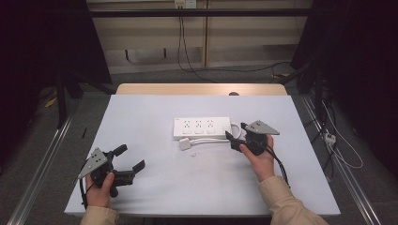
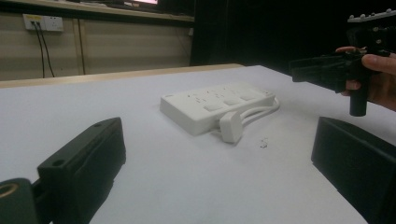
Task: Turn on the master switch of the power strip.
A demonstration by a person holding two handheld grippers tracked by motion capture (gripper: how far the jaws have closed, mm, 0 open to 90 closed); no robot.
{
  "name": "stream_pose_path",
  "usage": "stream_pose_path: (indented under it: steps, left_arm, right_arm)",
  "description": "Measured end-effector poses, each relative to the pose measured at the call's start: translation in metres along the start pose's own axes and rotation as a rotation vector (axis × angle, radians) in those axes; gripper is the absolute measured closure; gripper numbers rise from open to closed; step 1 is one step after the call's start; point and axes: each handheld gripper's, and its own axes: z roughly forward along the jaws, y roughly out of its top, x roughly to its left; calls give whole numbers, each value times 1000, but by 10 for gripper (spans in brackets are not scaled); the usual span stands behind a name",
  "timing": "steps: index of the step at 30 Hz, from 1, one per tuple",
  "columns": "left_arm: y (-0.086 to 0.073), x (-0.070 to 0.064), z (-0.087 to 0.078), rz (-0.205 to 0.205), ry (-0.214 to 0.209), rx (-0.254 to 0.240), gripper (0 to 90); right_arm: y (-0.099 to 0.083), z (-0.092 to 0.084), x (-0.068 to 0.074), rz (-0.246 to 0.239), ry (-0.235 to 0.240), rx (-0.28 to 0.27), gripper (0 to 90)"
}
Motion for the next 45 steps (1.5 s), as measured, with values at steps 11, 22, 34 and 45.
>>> stream_pose_path:
  steps: [11,22,34,45]
  left_arm:
    - [0,0,0,-3,1,0,26]
    - [0,1,-1,-7,4,-2,27]
    - [0,1,-1,-6,2,-3,27]
    - [0,0,1,-9,0,-2,27]
  right_arm:
    - [6,7,-2,-5,2,16,356]
    - [9,13,-5,-7,9,28,504]
    - [14,19,-6,-1,20,56,614]
    - [13,23,-12,17,5,70,677]
